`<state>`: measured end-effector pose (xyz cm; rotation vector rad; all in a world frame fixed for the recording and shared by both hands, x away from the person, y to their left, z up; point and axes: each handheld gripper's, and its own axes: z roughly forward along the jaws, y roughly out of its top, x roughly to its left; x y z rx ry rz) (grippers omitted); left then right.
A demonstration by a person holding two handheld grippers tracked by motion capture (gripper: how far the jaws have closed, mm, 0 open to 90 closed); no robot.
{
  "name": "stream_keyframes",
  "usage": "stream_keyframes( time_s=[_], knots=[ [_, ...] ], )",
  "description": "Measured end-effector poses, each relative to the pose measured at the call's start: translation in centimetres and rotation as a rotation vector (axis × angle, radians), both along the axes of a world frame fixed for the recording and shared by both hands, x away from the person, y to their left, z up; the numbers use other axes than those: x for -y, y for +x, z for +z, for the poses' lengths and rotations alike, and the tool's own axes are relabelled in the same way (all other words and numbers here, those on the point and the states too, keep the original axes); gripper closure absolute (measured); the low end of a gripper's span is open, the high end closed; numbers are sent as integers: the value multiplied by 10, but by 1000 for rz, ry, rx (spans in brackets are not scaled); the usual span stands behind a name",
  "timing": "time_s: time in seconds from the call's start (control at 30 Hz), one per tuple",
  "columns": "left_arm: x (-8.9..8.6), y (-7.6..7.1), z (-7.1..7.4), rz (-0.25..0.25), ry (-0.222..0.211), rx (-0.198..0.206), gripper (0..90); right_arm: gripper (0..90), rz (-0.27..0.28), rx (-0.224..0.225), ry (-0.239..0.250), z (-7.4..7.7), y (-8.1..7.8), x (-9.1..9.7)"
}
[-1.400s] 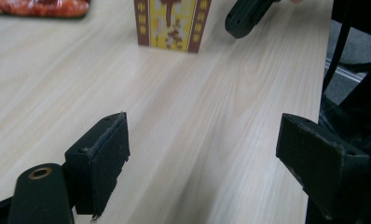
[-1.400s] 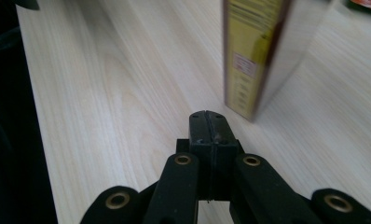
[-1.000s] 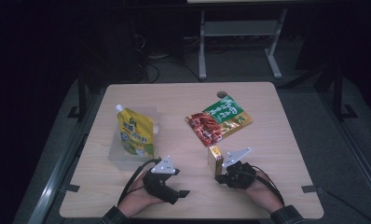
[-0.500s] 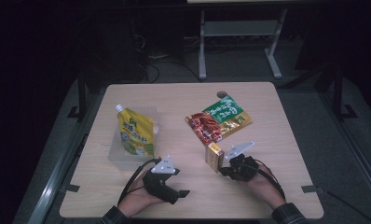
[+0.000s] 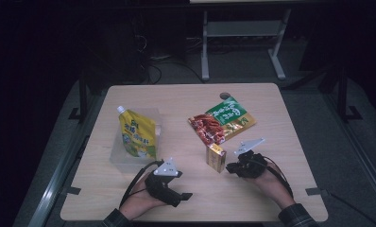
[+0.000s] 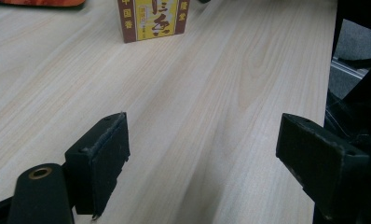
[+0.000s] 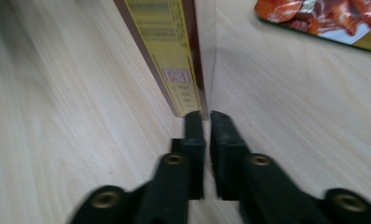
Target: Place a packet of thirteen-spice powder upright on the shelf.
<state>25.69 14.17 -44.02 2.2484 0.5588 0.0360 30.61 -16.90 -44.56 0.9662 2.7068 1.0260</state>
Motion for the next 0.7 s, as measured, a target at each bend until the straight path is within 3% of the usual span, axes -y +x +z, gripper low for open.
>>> stream_keyframes(
  time_s=[0.17,0.23,0.4,0.43,0.7],
  knots=[
    [0,0,-1,2,3,-2,166,521,-7,-20,65,13,-5,5],
    [0,1,-1,-5,5,9,166,416,-21,-7,85,20,-8,4],
    [2,0,-2,-13,9,7,166,319,-25,35,117,36,-10,-3],
    [3,0,-2,-9,5,5,166,310,-18,63,116,38,-8,-5],
    [3,-1,-3,-14,9,4,166,297,-8,89,115,46,0,-23]
  ],
)
